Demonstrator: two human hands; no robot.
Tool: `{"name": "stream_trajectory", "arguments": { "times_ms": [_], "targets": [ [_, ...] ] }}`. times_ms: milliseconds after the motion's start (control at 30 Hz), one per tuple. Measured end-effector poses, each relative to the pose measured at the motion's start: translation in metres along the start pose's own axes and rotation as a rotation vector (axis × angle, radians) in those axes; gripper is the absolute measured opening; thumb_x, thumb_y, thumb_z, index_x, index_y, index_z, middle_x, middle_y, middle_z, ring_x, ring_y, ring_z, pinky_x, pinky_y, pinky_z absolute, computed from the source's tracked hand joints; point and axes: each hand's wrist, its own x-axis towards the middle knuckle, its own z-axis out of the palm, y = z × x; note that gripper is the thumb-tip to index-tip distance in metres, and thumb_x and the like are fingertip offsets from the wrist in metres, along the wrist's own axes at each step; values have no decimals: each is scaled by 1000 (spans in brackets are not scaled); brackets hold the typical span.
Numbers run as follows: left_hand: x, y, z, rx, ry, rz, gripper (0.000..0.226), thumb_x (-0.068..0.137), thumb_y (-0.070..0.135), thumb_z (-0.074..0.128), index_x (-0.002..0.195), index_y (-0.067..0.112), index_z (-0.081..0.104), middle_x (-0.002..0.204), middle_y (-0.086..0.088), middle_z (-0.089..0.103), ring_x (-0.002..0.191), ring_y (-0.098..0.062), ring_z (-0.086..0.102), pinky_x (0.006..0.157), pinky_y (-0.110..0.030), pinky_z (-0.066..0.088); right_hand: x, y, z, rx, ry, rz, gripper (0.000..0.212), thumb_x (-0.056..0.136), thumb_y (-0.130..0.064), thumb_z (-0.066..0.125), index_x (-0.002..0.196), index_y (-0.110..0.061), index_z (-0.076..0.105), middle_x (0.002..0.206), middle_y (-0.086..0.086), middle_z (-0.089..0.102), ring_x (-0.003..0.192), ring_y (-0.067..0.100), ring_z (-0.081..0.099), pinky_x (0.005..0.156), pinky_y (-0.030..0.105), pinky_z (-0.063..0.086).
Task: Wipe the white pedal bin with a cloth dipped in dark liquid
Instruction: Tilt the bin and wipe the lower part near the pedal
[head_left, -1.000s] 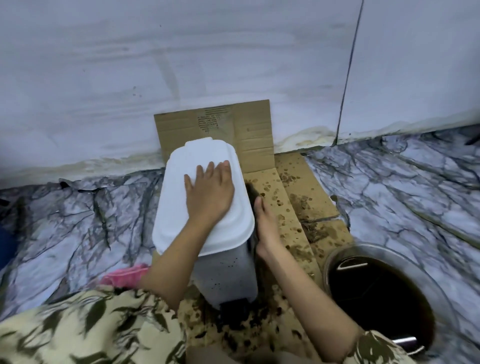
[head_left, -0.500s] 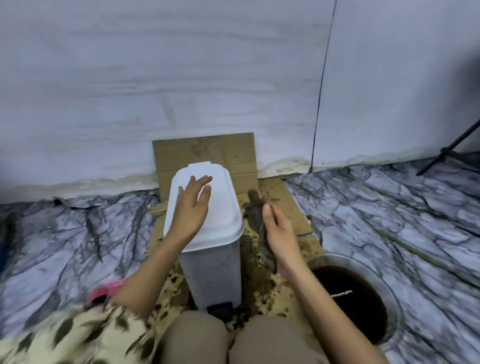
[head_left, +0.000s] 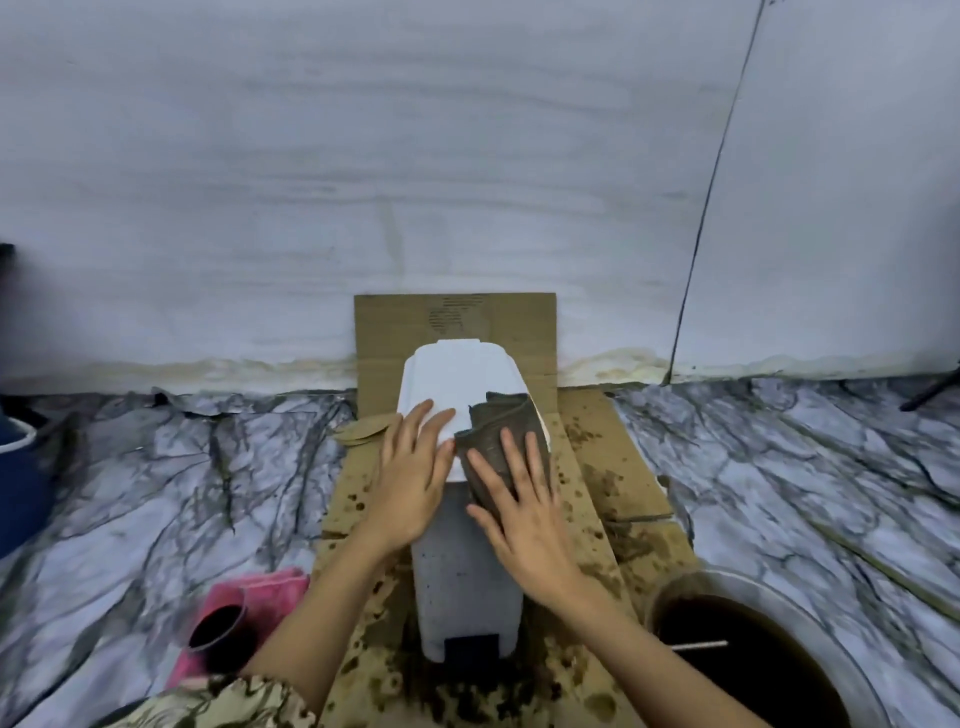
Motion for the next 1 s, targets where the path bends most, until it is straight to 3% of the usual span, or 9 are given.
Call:
{"name": "stream_trajectory", "arguments": {
  "times_ms": [100, 267, 333, 467, 533, 667, 833, 900, 1000],
  "targets": [
    [54, -8, 0, -52, 45, 1, 38, 102, 34, 30, 135, 27, 46, 150, 1, 31, 143, -14, 18, 114, -27, 5, 44, 21, 10, -79, 72, 32, 56, 98, -44, 32, 149, -33, 11, 158, 5, 9, 147, 22, -8, 115, 48, 12],
    [120, -26, -2, -112, 64, -13, 33, 101, 32, 35, 129, 26, 53, 132, 0, 47, 131, -17, 37, 108, -31, 18, 75, 23, 59, -137, 78, 75, 54, 101, -42, 21, 151, -31, 3, 160, 0, -12, 147, 23, -12, 117, 44, 2],
    [135, -30, -5, -150, 59, -35, 33, 102, 33, 35, 127, 25, 55, 124, 1, 50, 126, -19, 41, 109, -38, 25, 52, 32, 82, -218, 17, -76, 49, 102, -42, 18, 150, -31, 13, 160, -1, 6, 147, 20, -4, 117, 43, 6],
    [147, -30, -4, -164, 46, -43, 37, 102, 35, 31, 129, 25, 54, 128, -2, 52, 126, -17, 39, 107, -34, 23, 21, 69, 83, -310, -87, -385, 44, 101, -46, 25, 143, -39, 33, 138, -8, 53, 135, 17, 38, 117, 41, 11],
    [149, -27, 0, -145, 63, -31, 39, 103, 36, 29, 129, 25, 54, 128, 0, 53, 126, -15, 38, 102, -29, 21, 47, 72, 72, -268, -43, -365, 48, 99, -50, 28, 146, -39, 27, 147, -5, 43, 140, 16, 29, 116, 43, 13],
    [148, -23, 3, -171, 98, -50, 38, 102, 36, 31, 126, 24, 57, 125, 1, 55, 124, -13, 39, 103, -29, 23, 97, 36, 68, -89, 95, -1, 51, 97, -51, 36, 145, -36, 30, 153, 1, 27, 143, 23, 19, 117, 48, 12],
    [142, -26, -2, -206, 130, -58, 32, 98, 39, 43, 121, 25, 60, 122, 1, 52, 121, -20, 45, 110, -42, 28, 32, 39, 90, -169, -72, -300, 48, 95, -55, 38, 142, -42, 36, 149, -7, 34, 139, 20, 33, 118, 43, 13],
    [144, -26, -1, -208, 124, -75, 32, 96, 42, 46, 121, 28, 60, 127, -3, 52, 122, -22, 45, 109, -43, 30, 13, 44, 87, -96, -126, -123, 52, 95, -58, 33, 142, -38, 38, 148, -4, 34, 136, 26, 38, 116, 42, 21],
    [147, -23, 5, -196, 140, -79, 33, 94, 43, 50, 121, 28, 60, 127, -4, 52, 121, -24, 46, 109, -43, 31, 31, 35, 79, 172, -49, 322, 72, 93, -62, 26, 150, -28, -1, 158, 2, -12, 146, 23, -2, 114, 32, 14]
  ]
}}
